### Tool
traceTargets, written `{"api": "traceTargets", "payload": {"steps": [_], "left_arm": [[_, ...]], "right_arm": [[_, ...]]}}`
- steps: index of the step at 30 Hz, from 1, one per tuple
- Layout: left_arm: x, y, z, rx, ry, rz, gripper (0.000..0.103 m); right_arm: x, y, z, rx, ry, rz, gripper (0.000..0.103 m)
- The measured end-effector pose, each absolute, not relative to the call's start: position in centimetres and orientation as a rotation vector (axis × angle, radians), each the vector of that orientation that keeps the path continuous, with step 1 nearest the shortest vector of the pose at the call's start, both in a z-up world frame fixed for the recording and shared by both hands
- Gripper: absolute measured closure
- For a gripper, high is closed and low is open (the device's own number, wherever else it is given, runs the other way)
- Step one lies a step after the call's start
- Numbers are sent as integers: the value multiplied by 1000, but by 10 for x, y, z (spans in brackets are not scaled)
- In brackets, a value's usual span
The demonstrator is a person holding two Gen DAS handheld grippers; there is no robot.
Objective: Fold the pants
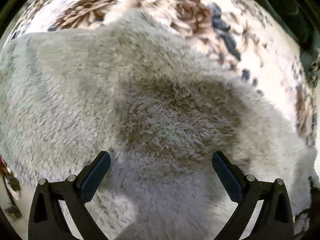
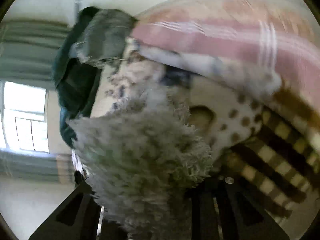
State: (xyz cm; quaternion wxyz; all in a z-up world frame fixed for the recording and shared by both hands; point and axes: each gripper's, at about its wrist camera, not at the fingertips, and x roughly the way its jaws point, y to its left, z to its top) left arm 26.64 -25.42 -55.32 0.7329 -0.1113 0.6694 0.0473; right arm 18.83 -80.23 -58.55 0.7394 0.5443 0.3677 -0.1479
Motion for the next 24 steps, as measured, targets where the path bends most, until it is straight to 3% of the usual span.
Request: {"api": "traceTargets", "payload": {"steps": [6,10,15,22,24], "left_arm": [[250,-235,-503,-290,1401,78,0],[256,-193,-478,-297,1365,91,0],[244,-133,-467,-336,1333,182,0],[221,-57,-473,-391,1335,328,0],[221,-47,-474,-396,1334,340,0]], "right_arm": [[231,-719,-486,853,846,-205,82],[261,-622,-458,651,886,-83,83],[293,-475,-493,462,1013,116,83],[275,-316,-571,214,1232,302,82],[267,-291,-579,133,1296,329,73]]}}
